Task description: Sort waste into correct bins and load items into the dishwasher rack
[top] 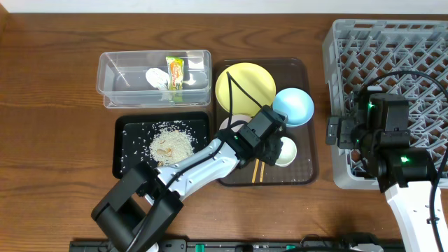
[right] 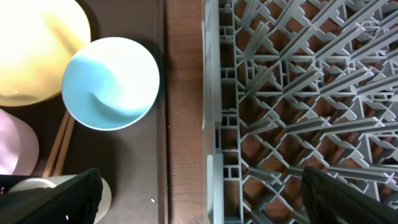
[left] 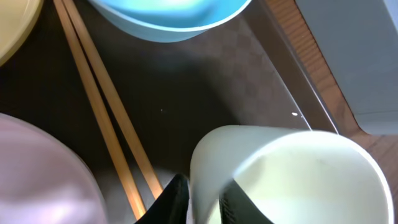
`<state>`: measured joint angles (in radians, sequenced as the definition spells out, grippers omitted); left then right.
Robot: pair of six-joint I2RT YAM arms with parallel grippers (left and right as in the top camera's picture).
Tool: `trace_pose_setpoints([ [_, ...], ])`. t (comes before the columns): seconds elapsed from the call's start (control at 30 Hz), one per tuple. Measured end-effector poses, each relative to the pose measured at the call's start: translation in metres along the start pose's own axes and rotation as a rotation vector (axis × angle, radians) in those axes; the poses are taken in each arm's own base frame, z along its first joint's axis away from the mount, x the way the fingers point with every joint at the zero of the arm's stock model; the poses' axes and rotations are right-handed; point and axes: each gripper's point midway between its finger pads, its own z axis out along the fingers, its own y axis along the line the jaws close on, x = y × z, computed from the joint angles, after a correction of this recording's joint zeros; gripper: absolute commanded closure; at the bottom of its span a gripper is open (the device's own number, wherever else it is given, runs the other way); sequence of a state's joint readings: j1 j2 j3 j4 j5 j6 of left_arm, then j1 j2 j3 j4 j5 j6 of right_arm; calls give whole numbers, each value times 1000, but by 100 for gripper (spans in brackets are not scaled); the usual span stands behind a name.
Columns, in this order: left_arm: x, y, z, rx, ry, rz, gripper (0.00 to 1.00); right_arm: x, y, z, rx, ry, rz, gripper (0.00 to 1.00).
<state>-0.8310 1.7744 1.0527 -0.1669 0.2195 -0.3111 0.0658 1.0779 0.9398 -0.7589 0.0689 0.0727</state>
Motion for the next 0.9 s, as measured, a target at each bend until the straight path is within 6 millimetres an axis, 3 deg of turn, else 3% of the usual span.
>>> trace_pose_setpoints([
  [0.13,-6,1,-7,28,-11,-15,80,0,0,0,0,0,0,1],
  [0.17,-10,1,-12,40,-21,-25,87,-1,0,0,0,-2,0,1],
  [0.2,-17,3,-19,57,-38,-49,94,-2,0,0,-1,-8,1,1],
  [0.4,-64,41,-72,144,-173,-204,94,-21,1,-1,-6,-83,8,1],
  [0.5,-73,64,-85,184,-192,-279,90,-22,2,-1,-7,-89,13,1],
  [0.57,-74,69,-89,215,-190,-299,77,-21,1,-1,-7,-86,14,1],
  [0.77,-67,44,-85,275,-153,-252,75,-17,1,-1,-5,-68,20,1],
  [0.9,-50,23,-72,225,-106,-173,73,-17,1,-1,-5,-67,20,1],
])
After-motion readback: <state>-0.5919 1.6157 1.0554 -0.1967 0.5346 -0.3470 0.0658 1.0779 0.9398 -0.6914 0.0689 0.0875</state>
